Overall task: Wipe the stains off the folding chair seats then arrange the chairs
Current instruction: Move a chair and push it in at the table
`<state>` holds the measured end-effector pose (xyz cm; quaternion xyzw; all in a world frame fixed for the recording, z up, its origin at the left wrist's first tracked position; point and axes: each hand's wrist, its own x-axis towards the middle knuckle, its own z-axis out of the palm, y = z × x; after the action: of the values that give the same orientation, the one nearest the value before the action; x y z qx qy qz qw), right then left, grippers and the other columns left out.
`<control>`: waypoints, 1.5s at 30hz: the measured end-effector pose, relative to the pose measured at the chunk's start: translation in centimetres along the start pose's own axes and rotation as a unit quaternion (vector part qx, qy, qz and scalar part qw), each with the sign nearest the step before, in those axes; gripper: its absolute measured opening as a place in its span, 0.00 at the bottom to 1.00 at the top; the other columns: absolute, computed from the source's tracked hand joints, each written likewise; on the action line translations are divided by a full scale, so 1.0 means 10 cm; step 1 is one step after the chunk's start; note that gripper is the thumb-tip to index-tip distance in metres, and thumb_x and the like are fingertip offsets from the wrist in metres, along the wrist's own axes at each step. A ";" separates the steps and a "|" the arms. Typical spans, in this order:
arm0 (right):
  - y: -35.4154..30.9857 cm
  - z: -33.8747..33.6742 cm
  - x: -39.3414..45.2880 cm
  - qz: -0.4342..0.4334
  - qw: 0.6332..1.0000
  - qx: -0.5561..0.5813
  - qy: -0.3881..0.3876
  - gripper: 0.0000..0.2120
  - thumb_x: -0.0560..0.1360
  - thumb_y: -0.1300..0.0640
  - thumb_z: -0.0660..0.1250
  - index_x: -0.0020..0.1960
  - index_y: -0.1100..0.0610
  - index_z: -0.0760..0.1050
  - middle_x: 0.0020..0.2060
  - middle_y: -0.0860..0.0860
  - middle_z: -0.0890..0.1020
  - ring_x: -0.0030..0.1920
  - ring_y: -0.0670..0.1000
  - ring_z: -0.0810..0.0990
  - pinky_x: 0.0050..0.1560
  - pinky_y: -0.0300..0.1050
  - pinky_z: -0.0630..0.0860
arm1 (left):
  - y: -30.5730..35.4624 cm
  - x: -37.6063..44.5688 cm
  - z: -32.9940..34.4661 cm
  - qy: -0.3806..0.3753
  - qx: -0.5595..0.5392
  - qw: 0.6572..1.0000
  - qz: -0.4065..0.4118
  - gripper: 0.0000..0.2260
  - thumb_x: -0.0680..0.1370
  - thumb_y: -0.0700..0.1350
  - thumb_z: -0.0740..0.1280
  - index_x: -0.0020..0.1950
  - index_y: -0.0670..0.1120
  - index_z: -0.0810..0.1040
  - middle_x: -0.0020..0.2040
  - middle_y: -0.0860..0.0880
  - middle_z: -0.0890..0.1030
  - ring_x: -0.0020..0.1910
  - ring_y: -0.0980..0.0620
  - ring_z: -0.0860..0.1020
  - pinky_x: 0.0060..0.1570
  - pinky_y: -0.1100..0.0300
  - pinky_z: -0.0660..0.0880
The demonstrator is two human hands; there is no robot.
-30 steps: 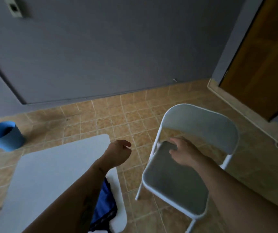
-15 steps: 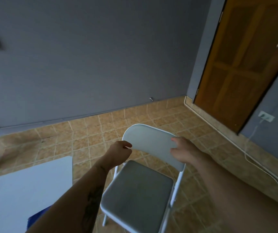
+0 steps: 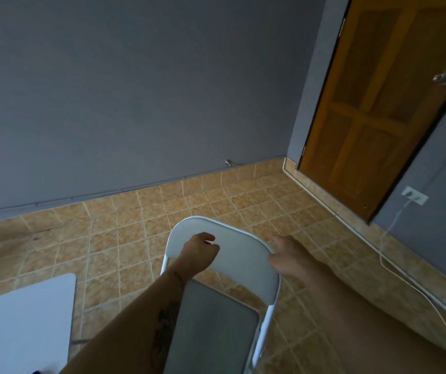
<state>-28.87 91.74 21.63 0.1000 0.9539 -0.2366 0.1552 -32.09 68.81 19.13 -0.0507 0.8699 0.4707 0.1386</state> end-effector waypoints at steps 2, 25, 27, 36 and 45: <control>0.02 -0.02 0.15 0.005 1.000 -0.007 -0.014 0.31 0.72 0.51 0.59 0.75 0.51 0.64 0.72 0.55 0.67 0.69 0.61 0.69 0.66 0.56 0.71 | 0.05 0.11 0.09 -0.004 -0.008 1.000 -0.012 0.22 0.76 0.47 0.66 0.70 0.47 0.73 0.63 0.44 0.78 0.57 0.45 0.77 0.58 0.57 0.74; 0.80 0.25 2.15 -0.115 0.965 0.037 -0.235 0.11 0.76 0.51 0.65 0.58 0.51 0.76 0.49 0.50 0.82 0.43 0.46 0.80 0.37 0.41 0.73 | 0.49 1.56 1.53 0.193 -0.142 0.931 -0.274 0.34 0.76 0.58 0.68 0.75 0.44 0.60 0.71 0.40 0.71 0.66 0.39 0.73 0.61 0.51 0.73; 0.84 0.27 2.21 -0.119 0.964 0.039 -0.233 0.10 0.76 0.51 0.65 0.56 0.50 0.76 0.48 0.49 0.82 0.42 0.46 0.80 0.37 0.41 0.73 | 0.51 1.62 1.58 0.196 -0.168 0.925 -0.278 0.34 0.75 0.56 0.70 0.74 0.45 0.60 0.69 0.41 0.71 0.64 0.40 0.74 0.59 0.52 0.74; 0.79 0.20 2.39 -0.134 0.950 0.032 -0.279 0.06 0.78 0.51 0.66 0.52 0.51 0.77 0.41 0.45 0.79 0.40 0.43 0.77 0.35 0.40 0.69 | 0.52 1.77 1.69 0.250 -0.204 0.907 -0.270 0.44 0.72 0.48 0.71 0.80 0.47 0.48 0.63 0.42 0.74 0.50 0.46 0.77 0.47 0.52 0.79; 0.80 0.29 2.45 -0.107 0.935 0.078 -0.330 0.06 0.73 0.57 0.65 0.41 0.52 0.80 0.40 0.52 0.84 0.42 0.52 0.84 0.48 0.52 0.81 | 0.41 1.92 1.60 0.208 -0.122 0.938 -0.250 0.41 0.73 0.48 0.71 0.80 0.47 0.52 0.71 0.42 0.70 0.63 0.41 0.75 0.55 0.57 0.74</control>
<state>-48.91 100.15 7.42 -0.0740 0.8329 -0.3449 0.4264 -48.24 85.20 8.66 -0.3796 0.7745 0.5024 0.0606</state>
